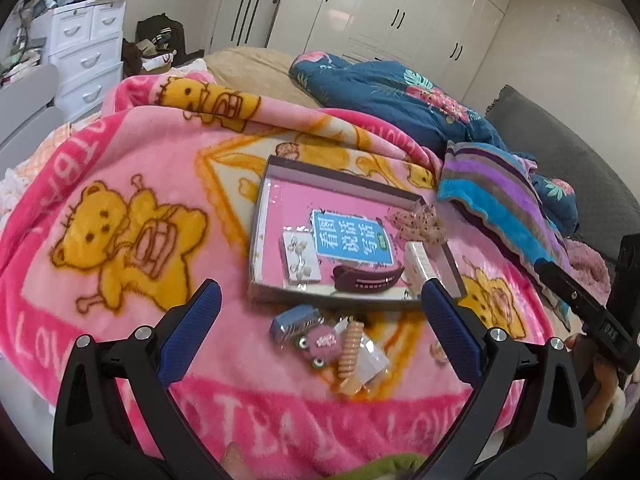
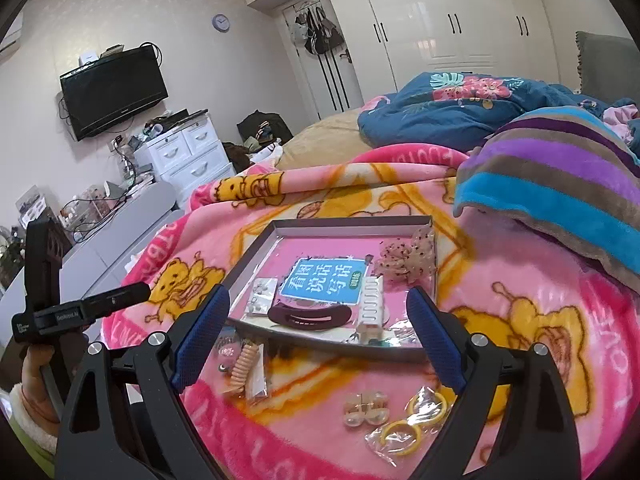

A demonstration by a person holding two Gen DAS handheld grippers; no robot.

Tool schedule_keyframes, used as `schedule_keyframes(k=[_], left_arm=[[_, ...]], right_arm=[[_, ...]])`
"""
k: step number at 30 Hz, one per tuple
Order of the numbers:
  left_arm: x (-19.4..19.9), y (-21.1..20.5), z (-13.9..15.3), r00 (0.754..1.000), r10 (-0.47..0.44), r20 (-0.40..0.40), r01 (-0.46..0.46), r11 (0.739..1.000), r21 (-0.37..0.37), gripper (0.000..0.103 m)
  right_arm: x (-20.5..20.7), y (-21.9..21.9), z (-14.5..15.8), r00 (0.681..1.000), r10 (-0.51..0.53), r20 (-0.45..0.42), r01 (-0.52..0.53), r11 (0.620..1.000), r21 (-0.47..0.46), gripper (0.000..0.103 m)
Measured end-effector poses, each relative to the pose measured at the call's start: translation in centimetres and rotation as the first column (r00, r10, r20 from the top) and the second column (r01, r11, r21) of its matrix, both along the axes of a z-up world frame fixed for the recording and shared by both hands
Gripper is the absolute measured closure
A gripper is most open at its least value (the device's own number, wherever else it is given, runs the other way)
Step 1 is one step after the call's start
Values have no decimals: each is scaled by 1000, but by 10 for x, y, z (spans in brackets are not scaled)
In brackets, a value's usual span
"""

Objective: Organize jewelry
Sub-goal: 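Withdraw both tools from the box toward the remaining jewelry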

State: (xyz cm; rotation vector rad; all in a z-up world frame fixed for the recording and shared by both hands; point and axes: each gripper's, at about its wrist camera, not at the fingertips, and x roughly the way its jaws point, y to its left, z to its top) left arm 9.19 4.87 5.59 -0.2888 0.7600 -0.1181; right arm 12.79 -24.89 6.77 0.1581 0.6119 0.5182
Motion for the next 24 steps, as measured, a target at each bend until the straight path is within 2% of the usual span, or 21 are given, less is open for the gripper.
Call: schedule_keyframes(k=[22,24], left_arm=[[-28,1,-31,996,-11,-85,13,1000,25,10],[-30,3,-36,995,-6,-97,8,1000,27,10]], right_arm=[[-10,24,-22,991,110,-72,-111,994,-20,14],[-11,28,-26,989,124,-82,-127,991,-31,19]])
